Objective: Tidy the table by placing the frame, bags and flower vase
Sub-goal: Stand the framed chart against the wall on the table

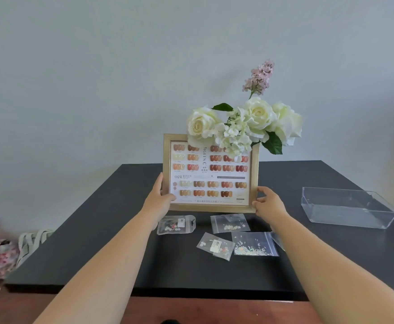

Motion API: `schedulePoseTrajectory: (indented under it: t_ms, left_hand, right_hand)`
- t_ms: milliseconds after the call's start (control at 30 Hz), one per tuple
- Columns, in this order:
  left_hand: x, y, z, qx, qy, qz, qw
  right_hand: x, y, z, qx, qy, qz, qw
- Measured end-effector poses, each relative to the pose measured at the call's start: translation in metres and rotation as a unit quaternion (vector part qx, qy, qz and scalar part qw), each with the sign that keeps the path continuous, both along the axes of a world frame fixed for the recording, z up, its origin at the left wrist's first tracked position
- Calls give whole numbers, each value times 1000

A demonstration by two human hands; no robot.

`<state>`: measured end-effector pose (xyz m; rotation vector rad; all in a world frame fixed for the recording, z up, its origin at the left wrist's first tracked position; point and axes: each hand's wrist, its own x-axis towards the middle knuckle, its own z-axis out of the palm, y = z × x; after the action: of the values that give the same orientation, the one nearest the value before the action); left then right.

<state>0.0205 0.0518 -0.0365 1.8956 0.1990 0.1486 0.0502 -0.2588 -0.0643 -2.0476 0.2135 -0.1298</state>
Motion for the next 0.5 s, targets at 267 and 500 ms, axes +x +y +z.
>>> schedulePoseTrajectory:
  t_ms: [267,500]
  left_hand:
    - [-42,70,0,-56,-23,107,992]
    - [-60,144,-3,-69,-32,167,983]
  right_hand:
    - [-10,84,12,0,-12,78,997]
    - [1,159,20,6,-18,149,989]
